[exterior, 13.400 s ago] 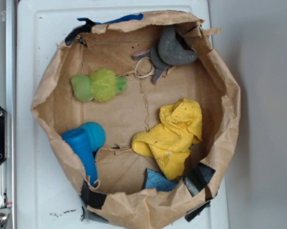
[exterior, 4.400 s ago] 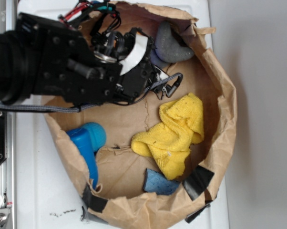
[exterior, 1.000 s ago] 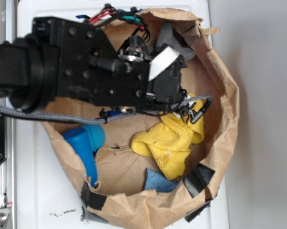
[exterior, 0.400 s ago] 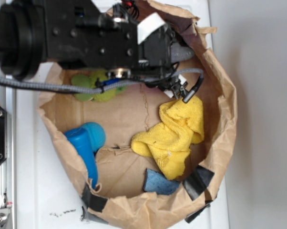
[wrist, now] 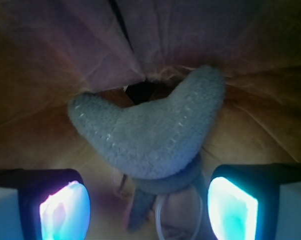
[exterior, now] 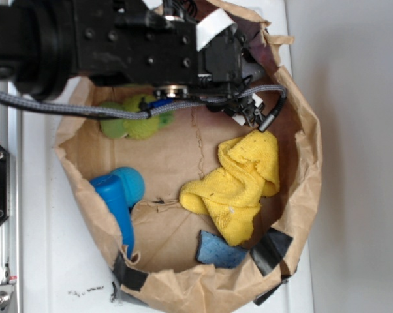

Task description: Grab the gray animal.

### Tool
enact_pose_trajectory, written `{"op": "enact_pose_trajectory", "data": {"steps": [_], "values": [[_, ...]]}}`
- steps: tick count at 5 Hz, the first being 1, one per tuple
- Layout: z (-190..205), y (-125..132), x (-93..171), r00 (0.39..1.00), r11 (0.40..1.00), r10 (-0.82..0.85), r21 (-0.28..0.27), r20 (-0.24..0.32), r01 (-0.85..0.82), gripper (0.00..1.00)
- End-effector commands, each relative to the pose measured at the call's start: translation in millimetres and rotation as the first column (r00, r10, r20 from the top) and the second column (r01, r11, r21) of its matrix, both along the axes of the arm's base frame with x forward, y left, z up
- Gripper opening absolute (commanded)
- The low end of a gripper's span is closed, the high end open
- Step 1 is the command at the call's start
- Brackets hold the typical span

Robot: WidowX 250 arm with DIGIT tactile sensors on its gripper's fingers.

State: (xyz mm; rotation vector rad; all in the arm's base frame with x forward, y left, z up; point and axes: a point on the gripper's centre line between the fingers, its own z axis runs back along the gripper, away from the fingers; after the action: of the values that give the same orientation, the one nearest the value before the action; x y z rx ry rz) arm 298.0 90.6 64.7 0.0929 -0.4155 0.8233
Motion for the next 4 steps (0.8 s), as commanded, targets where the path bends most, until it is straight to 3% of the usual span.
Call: {"op": "enact_pose_trajectory", "data": {"steps": [1,3,4], "values": [[8.4,-0.4,21.2,0.996,0.998,0.012,0.052,0.085,-0.016,1.0],[0.8,0.0,32.2,0.993,0.995,0.013,0.092,0.114,-0.023,1.0],[0.5,1.1,32.2,0.992,0.994,0.037,0.095,0.118,-0.048,0.0]]}}
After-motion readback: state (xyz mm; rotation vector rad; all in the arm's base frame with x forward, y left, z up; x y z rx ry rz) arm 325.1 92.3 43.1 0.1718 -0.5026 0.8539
